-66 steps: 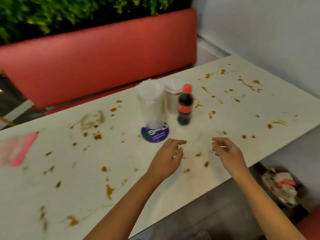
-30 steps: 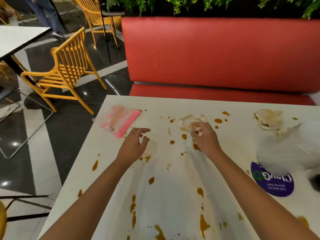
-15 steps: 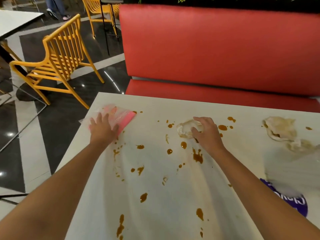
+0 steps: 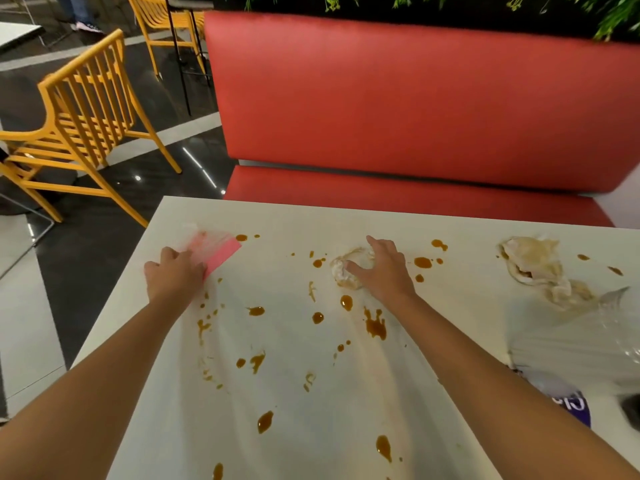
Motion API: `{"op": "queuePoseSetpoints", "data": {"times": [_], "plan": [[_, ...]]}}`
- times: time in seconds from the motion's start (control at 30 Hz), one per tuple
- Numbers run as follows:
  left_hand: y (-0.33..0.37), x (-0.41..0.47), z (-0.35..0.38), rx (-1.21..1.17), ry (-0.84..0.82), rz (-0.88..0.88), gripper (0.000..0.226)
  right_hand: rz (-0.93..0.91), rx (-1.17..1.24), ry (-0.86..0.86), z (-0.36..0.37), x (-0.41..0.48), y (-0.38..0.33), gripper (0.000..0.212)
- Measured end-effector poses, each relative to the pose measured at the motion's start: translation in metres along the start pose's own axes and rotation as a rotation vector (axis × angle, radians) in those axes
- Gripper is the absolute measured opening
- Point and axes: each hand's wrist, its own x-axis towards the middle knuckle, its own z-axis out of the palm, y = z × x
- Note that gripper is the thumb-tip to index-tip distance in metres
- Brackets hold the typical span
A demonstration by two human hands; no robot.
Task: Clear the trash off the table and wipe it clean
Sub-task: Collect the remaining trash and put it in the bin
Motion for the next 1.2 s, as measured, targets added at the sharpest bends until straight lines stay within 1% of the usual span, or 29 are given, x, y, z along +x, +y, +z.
{"op": "queuePoseSetpoints", "data": {"times": [0.03,0.13,0.23,0.3,0.4,0.47,0.53,0.67,0.77,0.87,0.9,0.97,1.03,1.1,1.2], "plan": [[-0.001,-0.001,0.0,-0.036,0.018,-0.003,0.03,0.011,-0.015,-0.007,0.003,0.001,-0.002,0.074],[-0.004,-0.002,-0.004,-0.01,0.084,0.081,0.032,0.029,-0.128,-0.02,0.007,0.001,-0.006,0.08],[-0.004,-0.01,-0.01,-0.005,0.149,0.167,0.034,0.004,-0.256,-0.033,0.009,-0.001,-0.005,0.077],[-0.002,-0.02,-0.014,0.002,0.185,0.224,0.035,-0.007,-0.269,-0.033,0.011,-0.003,-0.002,0.069],[0.002,-0.038,-0.02,-0.026,0.221,0.295,0.034,-0.081,-0.359,0.002,0.015,-0.008,0.003,0.045],[0.005,-0.051,-0.025,-0.039,0.23,0.333,0.033,-0.122,-0.384,0.029,0.018,-0.012,0.005,0.035],[0.008,-0.063,-0.027,-0.057,0.232,0.357,0.033,-0.122,-0.349,0.024,0.019,-0.018,0.006,0.033],[0.01,-0.086,-0.029,-0.119,0.261,0.44,0.028,-0.09,-0.213,0.041,0.011,-0.034,0.005,0.039],[0.017,-0.105,-0.035,-0.192,0.232,0.479,0.027,-0.067,-0.065,0.097,0.0,-0.049,0.001,0.046],[0.031,-0.126,-0.039,-0.323,0.158,0.516,0.028,-0.04,0.028,0.142,-0.018,-0.064,-0.005,0.051],[0.037,-0.131,-0.041,-0.33,0.116,0.499,0.03,-0.037,0.028,0.147,-0.026,-0.068,-0.006,0.05],[0.052,-0.139,-0.043,-0.296,0.055,0.494,0.03,-0.069,0.018,0.174,-0.045,-0.077,-0.008,0.041],[0.07,-0.147,-0.043,-0.279,0.041,0.527,0.029,-0.1,0.02,0.221,-0.067,-0.086,-0.01,0.034],[0.091,-0.156,-0.043,-0.29,0.029,0.56,0.029,-0.098,0.029,0.265,-0.095,-0.093,-0.01,0.032],[0.127,-0.17,-0.043,-0.303,0.001,0.612,0.029,-0.156,0.002,0.337,-0.143,-0.096,-0.011,0.029]]}}
